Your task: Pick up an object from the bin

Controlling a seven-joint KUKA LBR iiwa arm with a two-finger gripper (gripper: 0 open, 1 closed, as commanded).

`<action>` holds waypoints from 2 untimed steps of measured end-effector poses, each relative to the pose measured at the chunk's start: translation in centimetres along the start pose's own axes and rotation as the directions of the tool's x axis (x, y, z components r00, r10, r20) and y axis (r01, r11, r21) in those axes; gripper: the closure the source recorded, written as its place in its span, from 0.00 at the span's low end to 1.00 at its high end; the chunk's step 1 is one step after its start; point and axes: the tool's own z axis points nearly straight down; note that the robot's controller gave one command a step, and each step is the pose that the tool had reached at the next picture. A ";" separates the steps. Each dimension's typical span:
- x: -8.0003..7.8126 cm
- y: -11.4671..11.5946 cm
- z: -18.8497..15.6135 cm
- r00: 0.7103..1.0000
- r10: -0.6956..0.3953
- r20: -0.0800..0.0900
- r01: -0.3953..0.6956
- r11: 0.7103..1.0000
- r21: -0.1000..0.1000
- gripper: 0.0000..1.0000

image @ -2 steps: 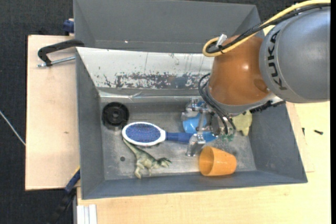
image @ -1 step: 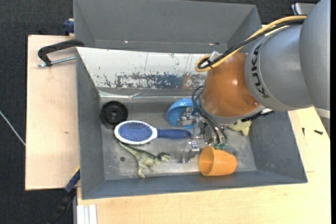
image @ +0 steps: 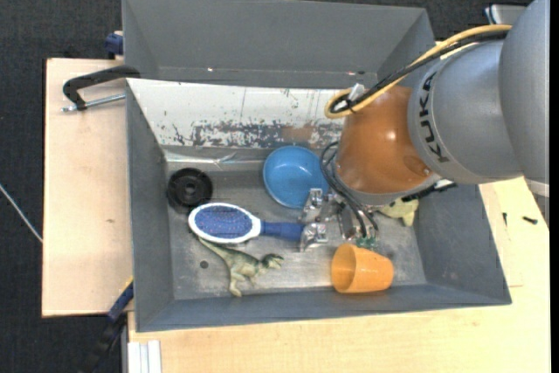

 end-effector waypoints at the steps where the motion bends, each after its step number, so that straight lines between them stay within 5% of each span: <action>1: -3.0 1.2 0.3 0.949 -0.314 -0.037 0.314 0.949 -0.002 1.00; 2: -2.0 0.2 -14.1 0.948 -0.319 0.000 0.319 0.948 0.002 1.00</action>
Offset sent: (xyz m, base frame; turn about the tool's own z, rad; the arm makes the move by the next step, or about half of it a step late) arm 0.0337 0.0143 -0.0040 -0.3193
